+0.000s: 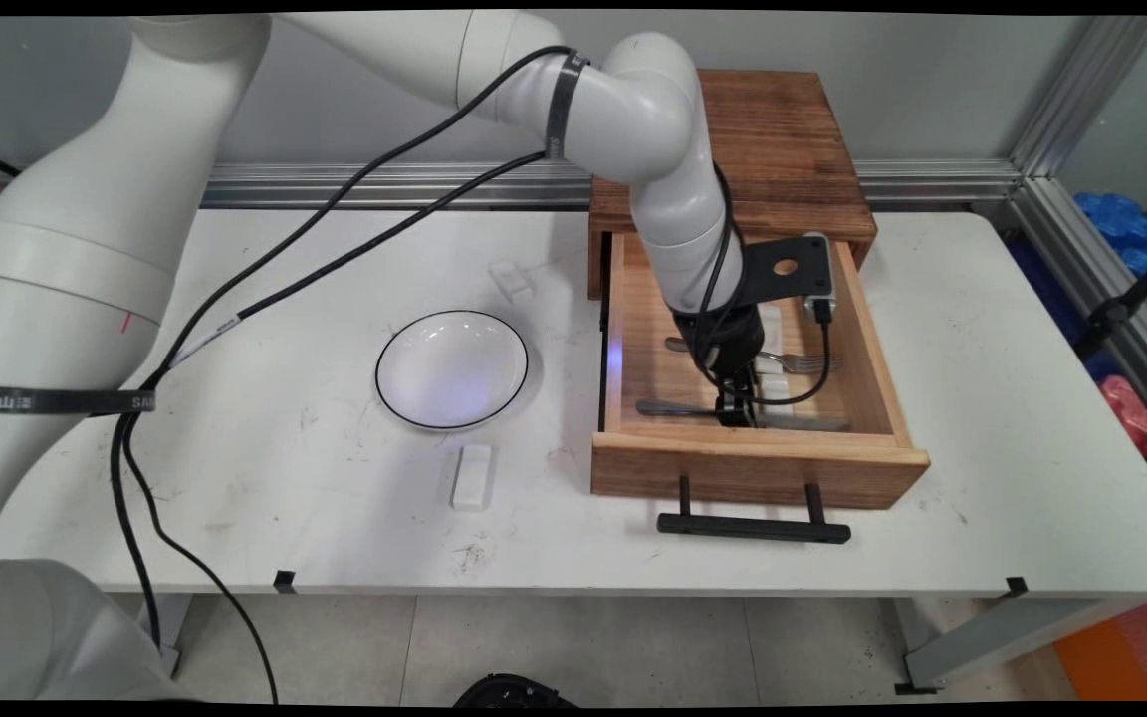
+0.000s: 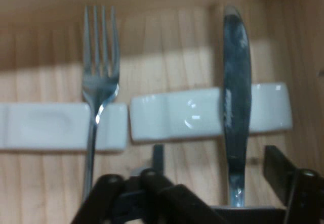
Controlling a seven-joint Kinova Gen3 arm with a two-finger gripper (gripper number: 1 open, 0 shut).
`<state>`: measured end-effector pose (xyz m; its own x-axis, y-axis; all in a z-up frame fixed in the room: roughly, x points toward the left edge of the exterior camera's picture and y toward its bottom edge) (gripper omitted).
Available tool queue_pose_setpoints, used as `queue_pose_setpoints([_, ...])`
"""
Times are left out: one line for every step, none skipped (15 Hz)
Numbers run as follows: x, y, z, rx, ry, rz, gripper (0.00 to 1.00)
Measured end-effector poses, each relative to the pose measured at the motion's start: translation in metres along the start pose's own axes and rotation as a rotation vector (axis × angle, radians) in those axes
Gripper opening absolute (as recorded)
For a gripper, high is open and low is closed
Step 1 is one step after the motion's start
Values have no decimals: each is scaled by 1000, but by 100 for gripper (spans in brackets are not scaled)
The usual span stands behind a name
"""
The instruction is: Place the picked object into the drawer
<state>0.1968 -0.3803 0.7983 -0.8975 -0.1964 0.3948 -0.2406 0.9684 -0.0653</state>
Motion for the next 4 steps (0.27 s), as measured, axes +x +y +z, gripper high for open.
queue_pose_setpoints([4, -1, 1, -2, 4, 9, 100])
queue_pose_setpoints([5, -3, 0, -3, 8, 12, 100])
queue_pose_setpoints([5, -5, -1, -2, 10, 13, 100])
queue_pose_setpoints([6, -7, -3, -1, 15, 16, 100])
